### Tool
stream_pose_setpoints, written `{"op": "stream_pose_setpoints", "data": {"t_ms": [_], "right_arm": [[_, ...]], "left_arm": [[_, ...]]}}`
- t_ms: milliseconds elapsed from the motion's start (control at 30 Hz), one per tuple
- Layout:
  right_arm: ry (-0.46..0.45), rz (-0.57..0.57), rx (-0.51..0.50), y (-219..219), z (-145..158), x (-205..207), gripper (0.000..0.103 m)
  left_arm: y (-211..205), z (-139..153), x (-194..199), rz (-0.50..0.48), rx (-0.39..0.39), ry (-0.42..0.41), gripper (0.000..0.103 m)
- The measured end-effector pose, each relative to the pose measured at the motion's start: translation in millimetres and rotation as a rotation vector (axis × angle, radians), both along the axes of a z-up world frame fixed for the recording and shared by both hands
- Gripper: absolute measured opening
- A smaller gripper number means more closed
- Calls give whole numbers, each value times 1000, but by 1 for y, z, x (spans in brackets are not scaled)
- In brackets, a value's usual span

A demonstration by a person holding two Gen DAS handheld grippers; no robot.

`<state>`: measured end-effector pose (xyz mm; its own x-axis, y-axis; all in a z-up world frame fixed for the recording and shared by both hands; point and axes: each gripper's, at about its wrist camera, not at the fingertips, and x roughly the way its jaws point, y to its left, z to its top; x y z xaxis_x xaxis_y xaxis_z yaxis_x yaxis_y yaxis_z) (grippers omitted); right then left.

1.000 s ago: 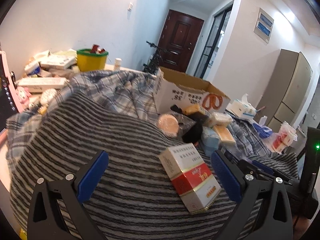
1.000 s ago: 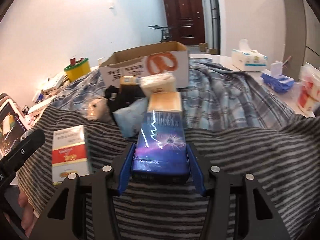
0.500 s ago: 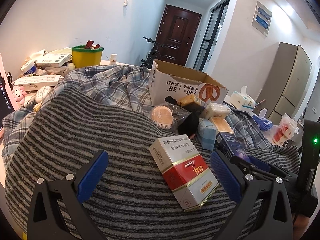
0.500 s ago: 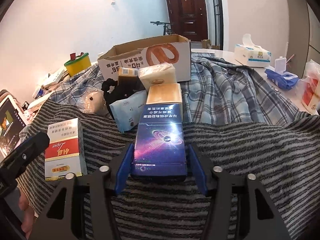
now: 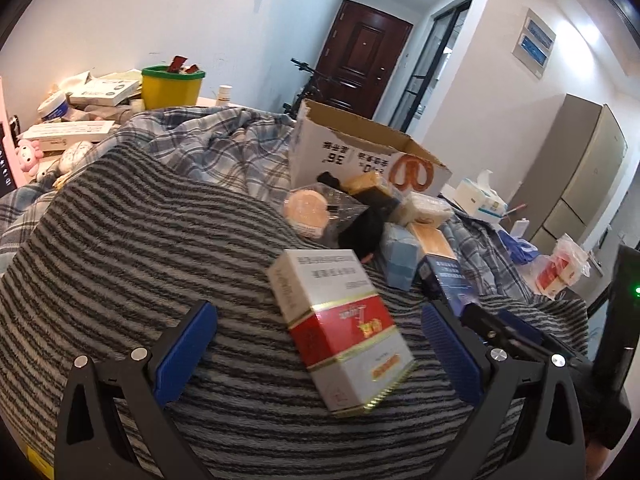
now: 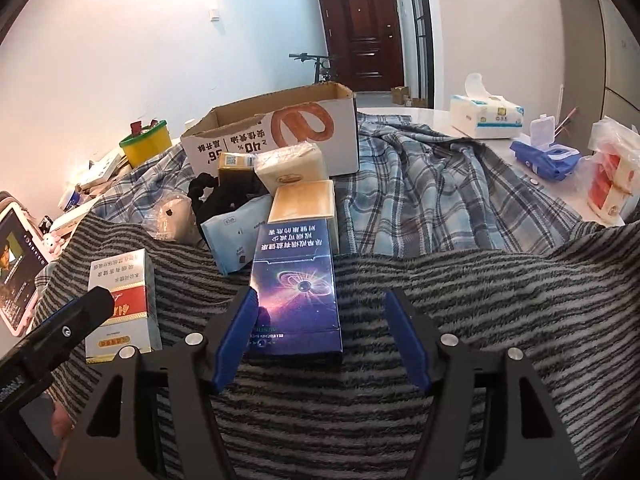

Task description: Organize objects

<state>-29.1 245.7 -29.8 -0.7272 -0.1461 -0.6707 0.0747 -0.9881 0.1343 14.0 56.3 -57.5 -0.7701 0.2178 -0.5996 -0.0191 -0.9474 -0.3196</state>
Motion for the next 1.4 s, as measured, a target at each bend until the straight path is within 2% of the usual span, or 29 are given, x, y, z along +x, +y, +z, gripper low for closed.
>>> {"op": "stream_pose_setpoints", "data": {"t_ms": [133,267,333,367,400,467,633,700,800,1067,1167,1267,1300,1400], "right_arm": [[-11,49,36,-10,-3,4,65],[-19,131,54,-30,-5,15,65],[-23,155,48,-39,-7,20,56],[-25,170,45,-43,-8,21,46],[-30,187,37,-48,-8,23,41],[-43,224,9,-58,-10,25,36],[-49,311,-42,-82,-10,31,34],[-44,318,-30,-86,-8,31,34],[-14,235,-15,-74,-5,29,36],[-21,75,7,-24,-4,20,37],[-5,25,9,-10,0,19,45],[10,-18,-16,0,1,16,62],[13,-28,-24,1,2,16,66],[15,-43,-32,1,4,11,72]], "left_arm": [[-1,3,3,43,-97,26,103],[-12,9,5,48,-89,38,103],[-15,13,7,48,-78,44,103],[-15,14,8,49,-80,46,103],[-15,16,9,48,-84,50,103],[-14,17,10,45,-92,53,103],[-16,20,12,49,-92,54,103],[-18,20,11,54,-96,50,103],[-16,17,7,34,-110,32,103],[11,5,4,-34,-217,16,103],[15,-2,-1,-30,-244,-4,103],[17,-9,-5,-44,-258,-10,103],[17,-10,-6,-47,-262,-8,101],[15,-11,-8,-34,-292,2,82]]}}
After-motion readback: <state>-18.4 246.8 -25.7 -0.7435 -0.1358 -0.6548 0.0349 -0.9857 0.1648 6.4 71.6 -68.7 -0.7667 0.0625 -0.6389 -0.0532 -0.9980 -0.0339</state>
